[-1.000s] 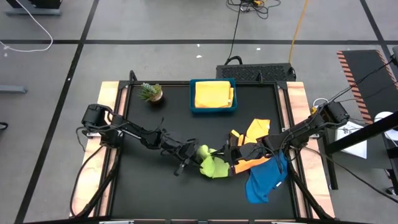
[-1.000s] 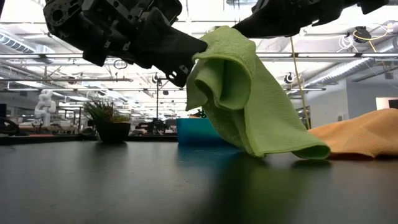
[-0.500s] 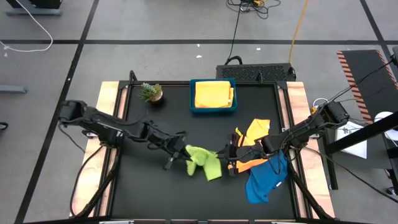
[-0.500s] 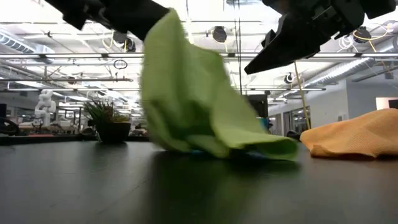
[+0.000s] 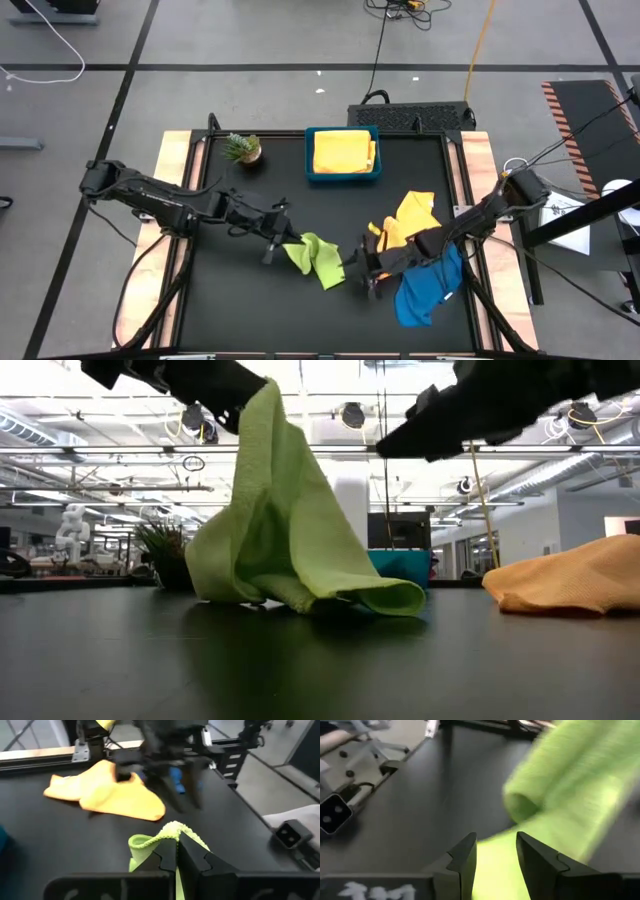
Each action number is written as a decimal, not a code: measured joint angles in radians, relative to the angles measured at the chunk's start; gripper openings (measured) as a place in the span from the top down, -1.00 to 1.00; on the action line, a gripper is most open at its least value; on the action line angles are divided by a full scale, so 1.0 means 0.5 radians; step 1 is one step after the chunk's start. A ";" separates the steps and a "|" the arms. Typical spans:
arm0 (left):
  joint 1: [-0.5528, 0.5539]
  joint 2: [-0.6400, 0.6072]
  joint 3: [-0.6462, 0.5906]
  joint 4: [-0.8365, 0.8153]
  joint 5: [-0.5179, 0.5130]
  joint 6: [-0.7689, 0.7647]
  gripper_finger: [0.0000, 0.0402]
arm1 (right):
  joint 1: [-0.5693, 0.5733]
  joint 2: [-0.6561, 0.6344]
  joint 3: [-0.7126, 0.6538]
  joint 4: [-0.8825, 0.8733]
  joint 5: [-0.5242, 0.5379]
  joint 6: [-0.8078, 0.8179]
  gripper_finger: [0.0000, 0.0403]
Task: Fold microfiber towels
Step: Fold the green microfiber cloth
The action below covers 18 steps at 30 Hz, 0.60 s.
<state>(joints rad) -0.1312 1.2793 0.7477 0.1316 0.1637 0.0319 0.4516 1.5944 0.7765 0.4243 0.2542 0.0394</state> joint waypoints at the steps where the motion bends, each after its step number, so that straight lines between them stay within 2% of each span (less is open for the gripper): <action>1: 0.012 0.007 0.000 -0.011 -0.016 0.000 0.97 | 0.014 0.074 0.001 0.100 -0.001 -0.021 0.34; 4: 0.054 0.018 -0.002 -0.039 -0.038 -0.015 0.99 | 0.053 0.281 0.015 0.253 0.008 -0.038 0.34; 9: 0.123 0.050 0.000 -0.098 -0.053 -0.028 0.97 | 0.084 0.524 0.162 0.228 0.062 -0.069 0.34; 13: 0.164 0.048 0.000 -0.126 -0.056 -0.034 0.98 | 0.095 0.636 0.303 0.089 0.091 -0.174 0.33; 18: 0.172 0.048 0.000 -0.125 -0.068 -0.030 0.96 | 0.096 0.682 0.379 -0.183 0.284 -0.253 0.26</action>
<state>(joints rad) -0.0451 1.3033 0.7479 0.0692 0.1295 0.0169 0.4996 1.9354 0.9661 0.3326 0.3963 -0.0872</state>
